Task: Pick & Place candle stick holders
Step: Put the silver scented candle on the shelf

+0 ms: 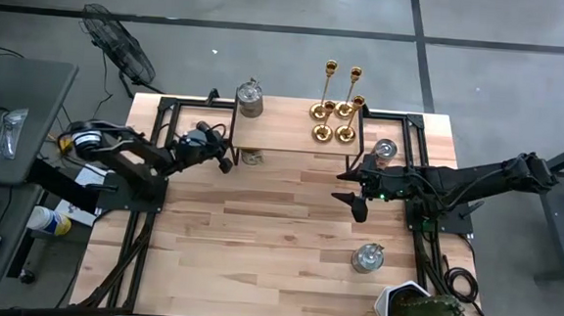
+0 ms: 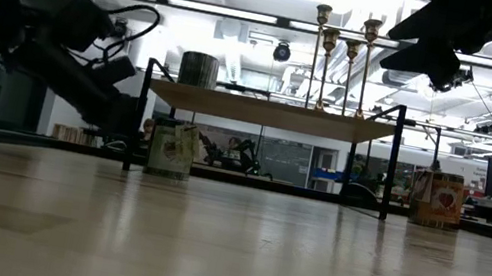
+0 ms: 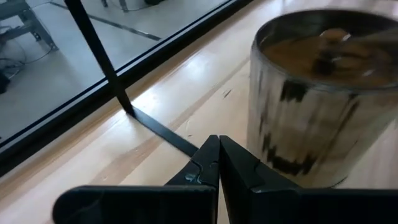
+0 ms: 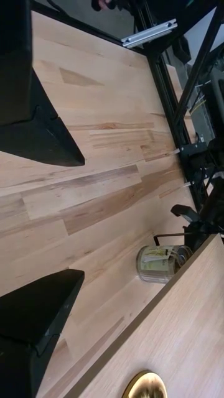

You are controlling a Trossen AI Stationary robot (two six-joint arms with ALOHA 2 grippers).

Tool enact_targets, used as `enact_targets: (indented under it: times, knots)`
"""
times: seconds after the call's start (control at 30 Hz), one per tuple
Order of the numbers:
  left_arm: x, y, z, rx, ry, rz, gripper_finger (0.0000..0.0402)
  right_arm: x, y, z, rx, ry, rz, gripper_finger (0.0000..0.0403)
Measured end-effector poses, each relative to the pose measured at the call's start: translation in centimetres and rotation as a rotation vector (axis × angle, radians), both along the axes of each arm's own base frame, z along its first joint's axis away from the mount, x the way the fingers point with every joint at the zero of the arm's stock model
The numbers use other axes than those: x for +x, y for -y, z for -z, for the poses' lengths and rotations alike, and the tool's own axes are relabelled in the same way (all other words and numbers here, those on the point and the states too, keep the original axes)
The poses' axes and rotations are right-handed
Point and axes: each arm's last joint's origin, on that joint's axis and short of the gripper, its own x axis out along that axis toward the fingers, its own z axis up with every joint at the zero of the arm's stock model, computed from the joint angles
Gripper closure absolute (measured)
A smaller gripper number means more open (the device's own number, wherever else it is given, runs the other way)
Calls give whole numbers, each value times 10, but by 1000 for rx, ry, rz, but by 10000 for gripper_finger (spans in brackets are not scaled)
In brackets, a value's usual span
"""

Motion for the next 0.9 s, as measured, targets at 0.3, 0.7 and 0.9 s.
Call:
enact_targets:
  times: [0.3, 0.7, 0.9]
  knots:
    - [12, -18, -3, 9, -3, 23, 402, 0, 0, 0, 0, 0, 0, 125]
    - [29, -26, -4, 35, -12, 202, 402, 0, 0, 0, 0, 0, 0, 125]
    - [31, -22, -4, 32, -8, 345, 402, 0, 0, 0, 0, 0, 0, 125]
